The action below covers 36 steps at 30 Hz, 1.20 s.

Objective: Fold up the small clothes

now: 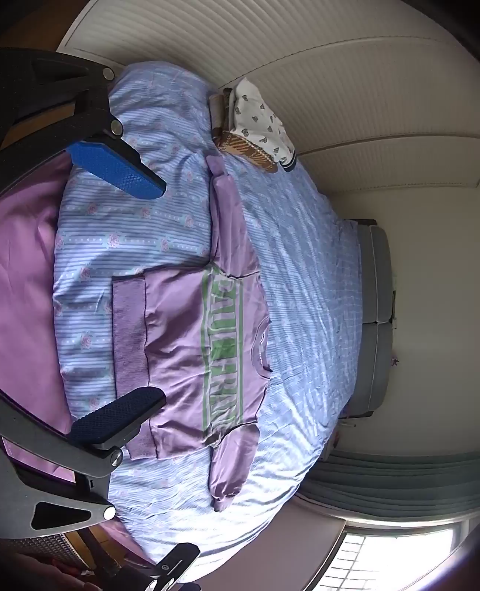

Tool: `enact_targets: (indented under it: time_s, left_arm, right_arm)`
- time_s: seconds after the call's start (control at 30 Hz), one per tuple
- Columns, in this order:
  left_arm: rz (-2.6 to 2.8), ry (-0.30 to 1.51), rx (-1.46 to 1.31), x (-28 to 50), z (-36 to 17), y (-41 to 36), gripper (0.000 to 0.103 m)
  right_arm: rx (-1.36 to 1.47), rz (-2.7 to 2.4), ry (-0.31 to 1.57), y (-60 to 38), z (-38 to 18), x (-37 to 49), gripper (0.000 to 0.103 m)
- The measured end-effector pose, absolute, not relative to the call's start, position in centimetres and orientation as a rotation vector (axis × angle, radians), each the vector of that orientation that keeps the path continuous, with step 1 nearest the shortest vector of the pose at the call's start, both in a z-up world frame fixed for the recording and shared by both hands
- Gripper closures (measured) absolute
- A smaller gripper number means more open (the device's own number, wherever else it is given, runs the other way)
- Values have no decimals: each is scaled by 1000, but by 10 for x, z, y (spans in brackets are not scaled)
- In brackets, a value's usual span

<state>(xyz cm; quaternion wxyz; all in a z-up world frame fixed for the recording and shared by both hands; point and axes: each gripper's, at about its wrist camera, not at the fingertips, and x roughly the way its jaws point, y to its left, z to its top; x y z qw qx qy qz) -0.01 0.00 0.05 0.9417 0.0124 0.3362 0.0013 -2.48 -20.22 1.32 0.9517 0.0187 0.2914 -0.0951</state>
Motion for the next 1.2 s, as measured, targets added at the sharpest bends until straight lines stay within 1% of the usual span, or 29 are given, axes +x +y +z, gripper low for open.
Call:
enact_targets:
  time_s: [0.3, 1.2]
  left_arm:
    - [12, 684, 38, -1, -1, -6, 0]
    - [0, 685, 7, 1, 4, 7, 0]
  right_arm:
    - [33, -194, 591, -203, 12, -26, 1]
    - [38, -188, 589, -201, 12, -23, 1]
